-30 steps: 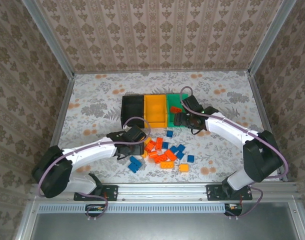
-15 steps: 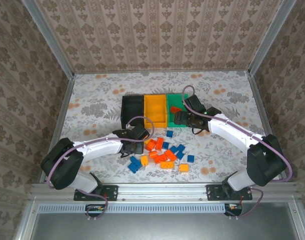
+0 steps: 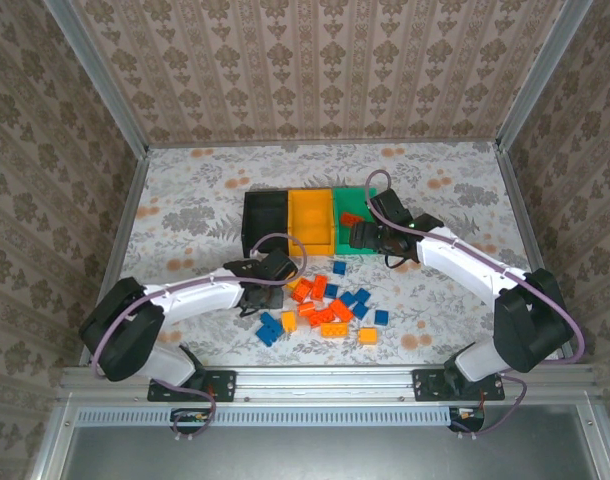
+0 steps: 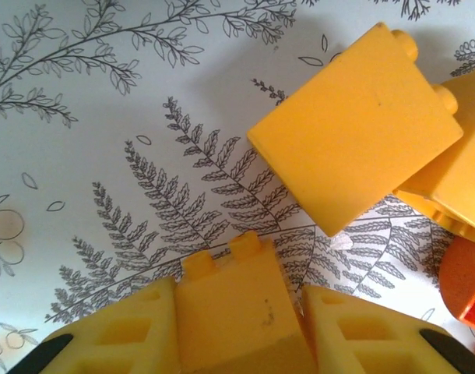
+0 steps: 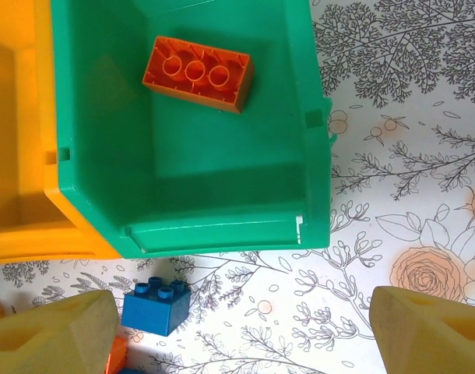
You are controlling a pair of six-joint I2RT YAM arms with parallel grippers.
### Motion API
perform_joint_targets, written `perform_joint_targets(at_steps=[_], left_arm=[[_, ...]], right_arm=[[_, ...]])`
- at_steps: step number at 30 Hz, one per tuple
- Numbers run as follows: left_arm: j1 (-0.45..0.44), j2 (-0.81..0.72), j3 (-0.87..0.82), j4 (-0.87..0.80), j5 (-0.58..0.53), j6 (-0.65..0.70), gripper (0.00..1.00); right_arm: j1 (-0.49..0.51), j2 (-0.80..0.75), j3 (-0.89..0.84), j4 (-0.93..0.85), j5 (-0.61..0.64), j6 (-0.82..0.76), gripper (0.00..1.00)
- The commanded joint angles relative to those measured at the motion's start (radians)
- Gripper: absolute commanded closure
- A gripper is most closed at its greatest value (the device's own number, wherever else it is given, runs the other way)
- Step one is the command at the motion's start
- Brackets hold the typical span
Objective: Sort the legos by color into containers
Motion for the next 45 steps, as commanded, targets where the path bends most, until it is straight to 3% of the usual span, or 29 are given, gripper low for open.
perform_joint_targets(at_steps=[1, 8, 14, 22, 24, 30, 39, 45], left_arm=[[0.004, -0.082, 0.048, -0.098, -0.026, -0.002, 0.73], [0.113, -0.154, 0.256, -0.148, -0.062, 0.098, 0.75], [0.24, 0.044, 0.422, -0.045, -0.051, 0.177, 0.75], [0.33, 0.287, 0.598, -0.001, -0.049, 0.203, 0.75], [0.338, 0.324, 0.628, -0.004, -0.035, 0.202, 0.71], [0.336, 0.34, 0.675, -0.008, -0.011, 0.198, 0.42], [0.264, 0.109, 0.562, 0.044, 0.041, 0.177, 0.02], [0.15, -0.076, 0.385, 0.079, 0.046, 0.134, 0.0]], right_arm=[[-0.007, -0.041, -0.01, 0.002, 0.025, 0.008, 0.15], [-0.009, -0.073, -0.033, 0.012, 0.016, 0.023, 0.15], [-0.015, -0.072, -0.05, 0.0, 0.029, 0.023, 0.14], [-0.021, -0.118, -0.085, -0.009, 0.025, 0.027, 0.14], [-0.021, -0.128, -0.094, -0.011, 0.023, 0.026, 0.14], [-0.021, -0.157, -0.105, -0.072, 0.034, 0.041, 0.12], [-0.019, -0.19, -0.213, -0.207, 0.0, 0.105, 0.15], [-0.014, -0.249, -0.345, -0.205, -0.049, 0.127, 0.24]])
